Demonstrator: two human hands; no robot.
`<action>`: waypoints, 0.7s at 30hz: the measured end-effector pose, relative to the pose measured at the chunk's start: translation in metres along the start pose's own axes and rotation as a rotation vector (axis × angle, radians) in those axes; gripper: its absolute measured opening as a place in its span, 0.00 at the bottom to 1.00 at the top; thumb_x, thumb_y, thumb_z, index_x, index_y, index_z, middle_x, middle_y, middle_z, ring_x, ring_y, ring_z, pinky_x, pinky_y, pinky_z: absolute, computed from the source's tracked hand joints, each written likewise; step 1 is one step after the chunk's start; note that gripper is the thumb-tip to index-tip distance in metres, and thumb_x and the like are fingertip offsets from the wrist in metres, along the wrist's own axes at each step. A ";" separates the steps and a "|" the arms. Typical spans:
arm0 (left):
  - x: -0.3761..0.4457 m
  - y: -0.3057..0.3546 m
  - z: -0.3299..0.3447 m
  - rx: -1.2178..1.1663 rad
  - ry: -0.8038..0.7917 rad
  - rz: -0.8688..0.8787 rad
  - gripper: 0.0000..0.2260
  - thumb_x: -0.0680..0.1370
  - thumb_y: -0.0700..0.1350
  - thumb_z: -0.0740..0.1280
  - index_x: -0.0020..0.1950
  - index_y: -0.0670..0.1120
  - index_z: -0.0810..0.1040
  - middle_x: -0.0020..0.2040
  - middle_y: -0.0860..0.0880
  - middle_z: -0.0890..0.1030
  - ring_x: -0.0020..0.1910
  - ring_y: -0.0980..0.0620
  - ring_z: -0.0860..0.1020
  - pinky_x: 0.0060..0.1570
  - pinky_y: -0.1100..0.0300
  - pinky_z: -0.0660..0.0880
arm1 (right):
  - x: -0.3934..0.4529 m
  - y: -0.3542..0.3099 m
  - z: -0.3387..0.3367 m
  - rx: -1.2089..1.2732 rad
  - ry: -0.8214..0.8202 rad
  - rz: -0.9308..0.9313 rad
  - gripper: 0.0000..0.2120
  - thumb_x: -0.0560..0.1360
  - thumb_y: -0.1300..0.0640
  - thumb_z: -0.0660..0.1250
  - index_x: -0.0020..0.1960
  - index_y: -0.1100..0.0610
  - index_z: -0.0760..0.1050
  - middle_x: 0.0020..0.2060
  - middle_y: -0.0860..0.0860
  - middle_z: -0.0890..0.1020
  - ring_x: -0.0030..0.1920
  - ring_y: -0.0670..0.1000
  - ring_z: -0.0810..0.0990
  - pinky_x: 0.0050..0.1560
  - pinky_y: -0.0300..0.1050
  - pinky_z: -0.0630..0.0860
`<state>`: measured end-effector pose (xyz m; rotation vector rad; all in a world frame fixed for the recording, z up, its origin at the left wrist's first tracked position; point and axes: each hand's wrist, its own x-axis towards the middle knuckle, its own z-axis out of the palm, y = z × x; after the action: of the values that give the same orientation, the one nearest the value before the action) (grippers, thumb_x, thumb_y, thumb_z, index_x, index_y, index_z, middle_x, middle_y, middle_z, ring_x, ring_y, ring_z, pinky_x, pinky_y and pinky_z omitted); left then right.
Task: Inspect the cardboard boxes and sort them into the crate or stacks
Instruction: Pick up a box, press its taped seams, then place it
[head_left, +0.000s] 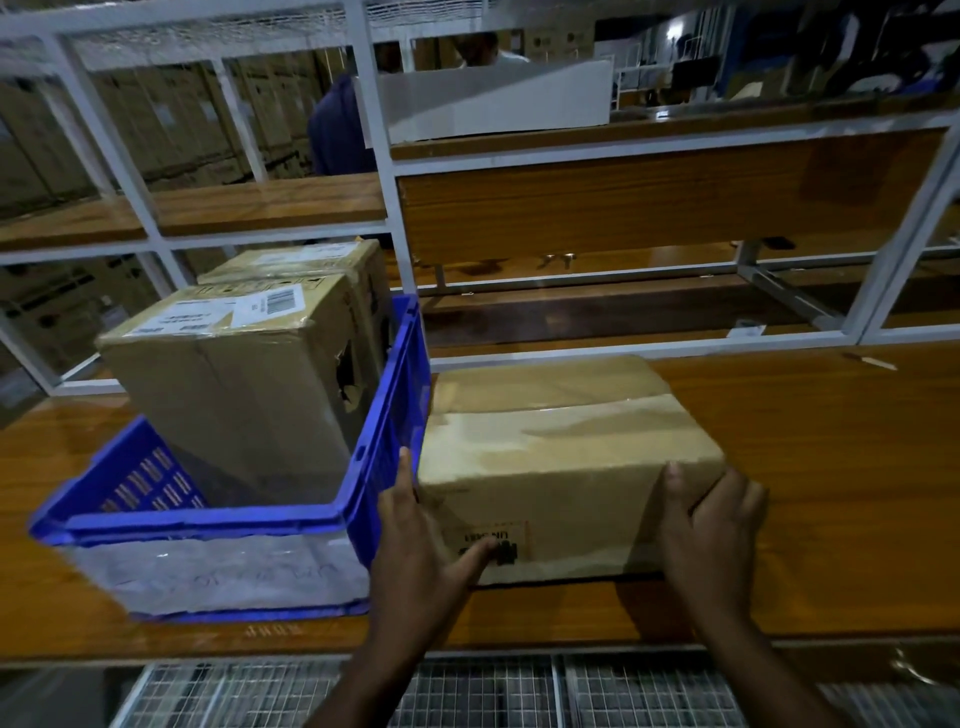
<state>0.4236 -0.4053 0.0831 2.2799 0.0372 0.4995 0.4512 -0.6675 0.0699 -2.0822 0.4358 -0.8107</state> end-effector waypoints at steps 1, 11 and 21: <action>0.000 -0.001 0.000 0.002 -0.003 0.017 0.58 0.66 0.60 0.80 0.80 0.64 0.40 0.72 0.52 0.61 0.65 0.53 0.69 0.53 0.54 0.75 | -0.001 0.001 0.002 0.005 -0.008 0.014 0.43 0.74 0.24 0.47 0.72 0.58 0.62 0.65 0.59 0.67 0.62 0.62 0.71 0.55 0.55 0.75; 0.033 0.025 0.013 0.527 -0.146 0.362 0.43 0.74 0.77 0.51 0.81 0.51 0.60 0.81 0.53 0.60 0.82 0.53 0.46 0.79 0.40 0.41 | 0.008 -0.029 0.018 -0.439 -0.215 -0.469 0.28 0.81 0.38 0.49 0.64 0.54 0.79 0.65 0.52 0.80 0.71 0.52 0.71 0.77 0.61 0.49; 0.051 0.041 0.007 0.485 -0.264 0.290 0.40 0.76 0.76 0.42 0.70 0.53 0.75 0.68 0.54 0.77 0.68 0.57 0.72 0.72 0.54 0.64 | 0.021 -0.052 0.020 -0.505 -0.221 -0.480 0.16 0.80 0.43 0.60 0.45 0.50 0.82 0.41 0.47 0.82 0.44 0.46 0.77 0.52 0.47 0.76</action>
<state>0.4680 -0.4297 0.1253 2.8309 -0.3434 0.3574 0.4812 -0.6372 0.1119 -2.7758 0.0052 -0.7780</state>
